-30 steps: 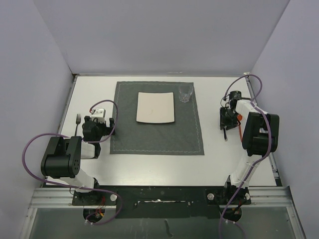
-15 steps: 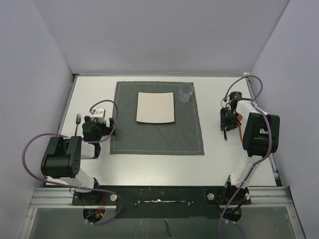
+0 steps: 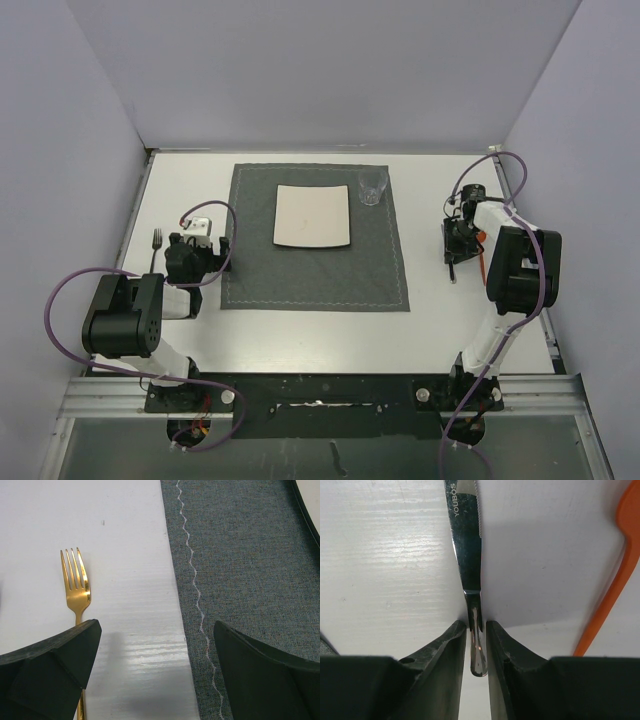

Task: Set the dinner table for one person
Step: Pick up the knife at the center of the board, then place the knife on the napkin.

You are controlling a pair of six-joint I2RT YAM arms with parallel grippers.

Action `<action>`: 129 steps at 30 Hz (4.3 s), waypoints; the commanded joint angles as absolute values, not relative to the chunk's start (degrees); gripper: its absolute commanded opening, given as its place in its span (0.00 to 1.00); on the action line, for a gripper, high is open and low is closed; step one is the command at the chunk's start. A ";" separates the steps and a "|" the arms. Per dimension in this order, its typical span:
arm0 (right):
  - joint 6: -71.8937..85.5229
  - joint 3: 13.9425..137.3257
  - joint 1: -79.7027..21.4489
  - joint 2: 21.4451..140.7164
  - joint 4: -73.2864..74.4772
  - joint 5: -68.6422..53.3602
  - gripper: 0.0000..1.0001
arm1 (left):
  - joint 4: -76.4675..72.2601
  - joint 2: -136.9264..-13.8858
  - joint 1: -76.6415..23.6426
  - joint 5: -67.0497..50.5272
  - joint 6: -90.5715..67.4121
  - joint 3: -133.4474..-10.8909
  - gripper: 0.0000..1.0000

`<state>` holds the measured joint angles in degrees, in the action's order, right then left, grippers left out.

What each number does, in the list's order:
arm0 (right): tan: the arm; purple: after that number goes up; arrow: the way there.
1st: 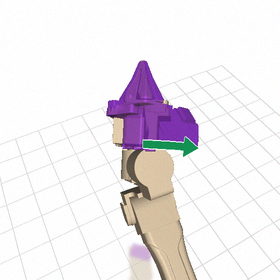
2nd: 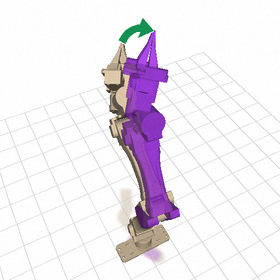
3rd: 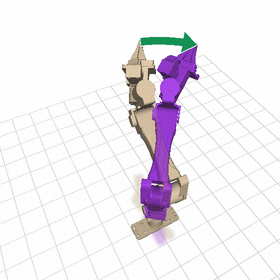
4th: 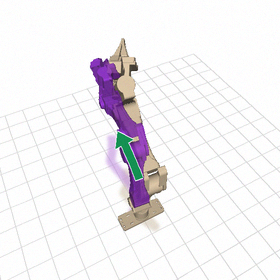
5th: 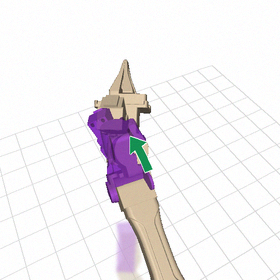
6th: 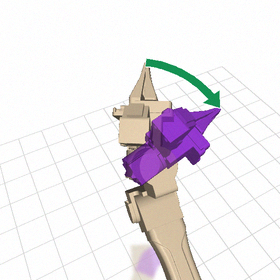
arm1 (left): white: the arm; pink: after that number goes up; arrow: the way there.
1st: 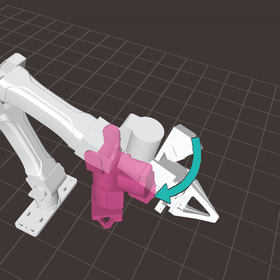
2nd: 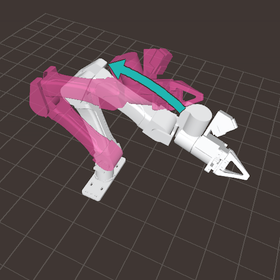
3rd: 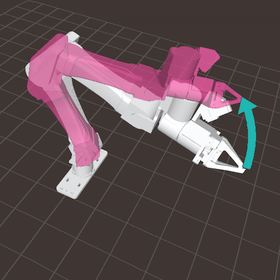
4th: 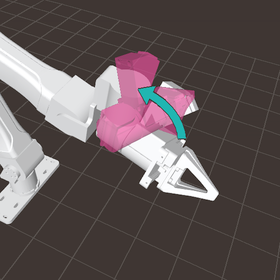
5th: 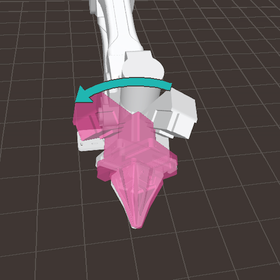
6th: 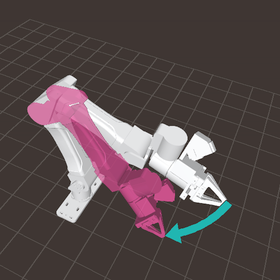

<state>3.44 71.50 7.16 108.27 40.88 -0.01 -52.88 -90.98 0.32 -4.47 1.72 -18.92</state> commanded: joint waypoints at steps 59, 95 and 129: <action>3.76 81.56 6.20 113.73 54.29 -0.02 0.00 | -55.11 -91.93 0.44 -4.18 1.14 -20.39 0.98; 7.04 89.11 2.52 116.07 58.46 -0.35 0.00 | -55.11 -91.93 0.44 -4.17 1.14 -20.39 0.98; 13.42 99.92 -3.25 120.13 65.34 0.57 0.00 | -55.13 -91.93 0.44 -4.21 1.14 -20.39 0.98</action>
<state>12.14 96.25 -2.04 119.98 63.51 -0.16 -52.88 -90.98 0.32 -4.47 1.72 -18.92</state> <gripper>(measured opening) 0.127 0.979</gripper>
